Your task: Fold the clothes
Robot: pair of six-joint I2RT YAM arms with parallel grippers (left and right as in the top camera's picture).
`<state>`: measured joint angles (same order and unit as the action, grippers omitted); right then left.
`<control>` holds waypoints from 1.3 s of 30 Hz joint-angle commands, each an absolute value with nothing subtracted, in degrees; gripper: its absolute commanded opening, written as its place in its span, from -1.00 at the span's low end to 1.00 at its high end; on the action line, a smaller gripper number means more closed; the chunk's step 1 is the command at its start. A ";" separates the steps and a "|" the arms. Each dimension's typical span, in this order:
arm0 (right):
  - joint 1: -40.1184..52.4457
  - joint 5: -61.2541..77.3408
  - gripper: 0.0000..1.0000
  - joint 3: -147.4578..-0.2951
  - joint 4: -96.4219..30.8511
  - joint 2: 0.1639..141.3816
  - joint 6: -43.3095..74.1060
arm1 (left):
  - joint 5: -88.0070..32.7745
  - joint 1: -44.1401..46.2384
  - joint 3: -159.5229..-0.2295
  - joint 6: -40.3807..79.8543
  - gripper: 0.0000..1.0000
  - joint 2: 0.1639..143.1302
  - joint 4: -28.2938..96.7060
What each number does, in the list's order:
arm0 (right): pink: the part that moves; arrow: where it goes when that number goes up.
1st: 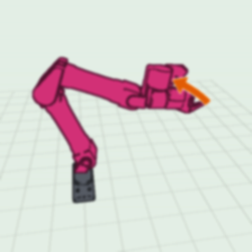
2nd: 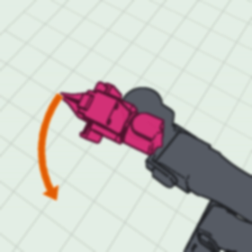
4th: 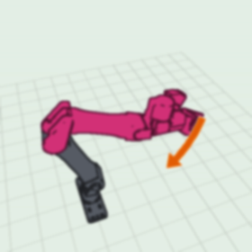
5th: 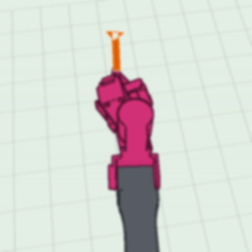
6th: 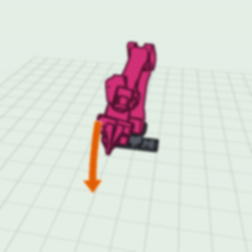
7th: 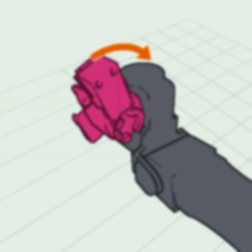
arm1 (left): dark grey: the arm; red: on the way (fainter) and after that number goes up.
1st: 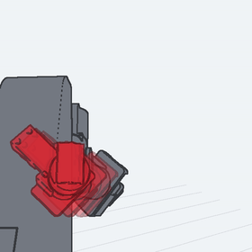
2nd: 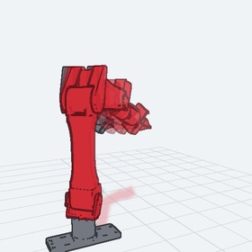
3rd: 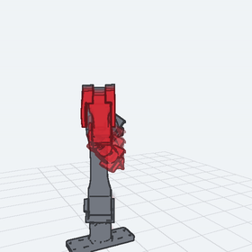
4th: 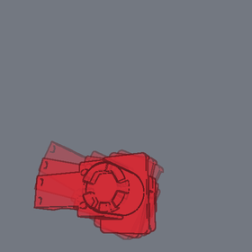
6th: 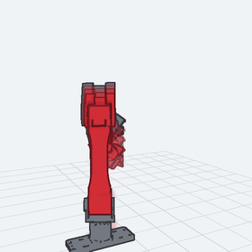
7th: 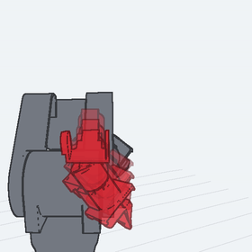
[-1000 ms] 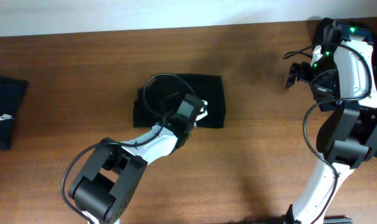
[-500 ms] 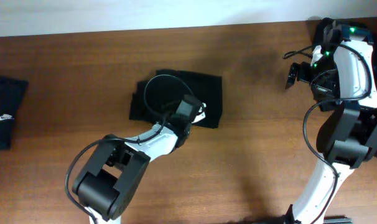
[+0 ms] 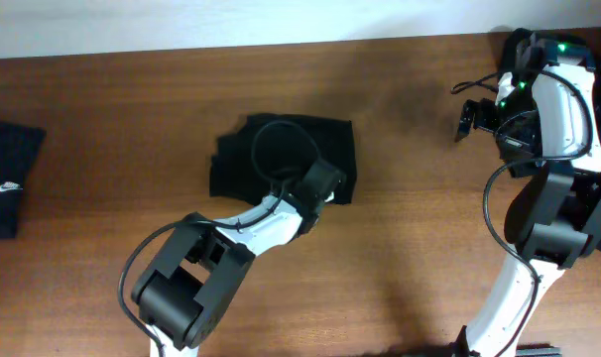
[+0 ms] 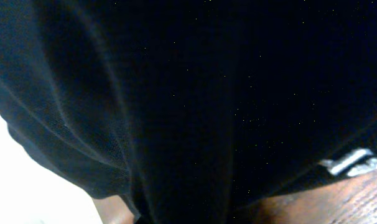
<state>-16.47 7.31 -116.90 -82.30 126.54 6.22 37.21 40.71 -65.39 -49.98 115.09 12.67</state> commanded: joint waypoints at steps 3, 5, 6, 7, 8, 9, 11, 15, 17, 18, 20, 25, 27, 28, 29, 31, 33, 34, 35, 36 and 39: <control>-16.53 7.03 0.97 -117.54 -82.28 125.08 6.42 | 31.53 40.62 -70.76 -46.63 -0.99 112.16 16.97; -16.51 7.03 0.97 -117.54 -82.28 125.08 6.42 | 27.46 39.88 -73.23 -42.44 -1.00 111.44 20.67; -16.51 7.03 0.97 -117.54 -82.28 125.08 6.42 | 24.86 39.29 -74.85 -40.47 -0.99 111.15 23.16; -16.51 7.03 0.97 -117.54 -82.28 125.08 6.42 | 22.59 38.65 -76.31 -39.29 -0.99 111.04 25.34; -16.51 7.03 0.97 -117.54 -82.28 125.10 6.42 | 20.16 37.85 -78.19 -38.26 -1.00 110.96 28.01; -16.51 7.03 0.97 -117.54 -82.28 125.08 6.42 | 18.65 37.12 -79.88 -37.56 -0.99 110.96 30.22; -16.51 7.03 0.97 -117.54 -82.28 125.08 6.42 | 16.99 35.40 -83.83 -34.76 -0.99 110.96 34.98; -16.51 7.03 0.97 -117.54 -82.28 125.08 6.42 | 14.20 33.15 -89.93 -32.86 -0.99 110.96 42.19; -16.51 7.03 0.97 -117.54 -82.28 125.08 6.42 | 12.73 32.10 -92.68 -32.75 -0.99 110.96 45.34; -16.51 7.03 0.97 -117.54 -82.28 125.08 6.39 | 11.68 31.53 -94.02 -32.73 -0.99 110.96 46.94; -16.51 7.03 0.97 -117.54 -82.28 125.10 6.42 | 9.08 30.39 -96.44 -32.75 -0.99 110.96 50.24; -16.53 7.03 0.97 -117.54 -82.28 125.08 6.42 | 1.17 26.89 -101.19 -32.73 -0.99 110.96 57.10; -16.51 7.03 0.97 -117.54 -82.28 125.08 6.42 | -0.58 25.36 -102.63 -32.18 -0.99 110.96 58.89; -16.53 7.03 0.97 -117.54 -82.28 125.08 6.42 | -0.69 24.62 -103.24 -31.20 -1.00 110.96 59.35; -16.51 7.03 0.97 -117.54 -82.28 125.08 6.42 | -0.71 24.01 -103.74 -30.55 -0.99 110.96 59.75; -16.53 7.03 0.97 -117.54 -82.28 125.08 6.42 | -0.69 22.55 -105.08 -29.71 -0.99 110.96 60.99; -16.51 7.03 0.97 -117.54 -82.28 125.08 6.42 | -0.67 21.28 -106.00 -29.12 -0.99 110.96 62.00; -16.53 7.03 0.97 -117.54 -82.28 125.08 6.39 | -0.67 20.47 -106.48 -29.02 -0.99 110.96 62.50; -16.53 7.03 0.97 -117.54 -82.28 125.08 6.42 | -0.54 19.75 -106.74 -28.64 -0.99 110.96 62.76; -16.53 7.03 0.97 -117.54 -82.28 125.08 6.42 | 0.05 18.87 -106.94 -27.97 -0.99 110.96 62.87; -16.53 7.03 0.97 -117.54 -82.28 125.08 6.42 | 3.79 16.43 -107.11 -27.64 -1.00 110.96 63.18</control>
<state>-16.47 7.31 -116.90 -82.30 126.54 6.22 1.34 18.63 -105.32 -29.41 113.89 62.96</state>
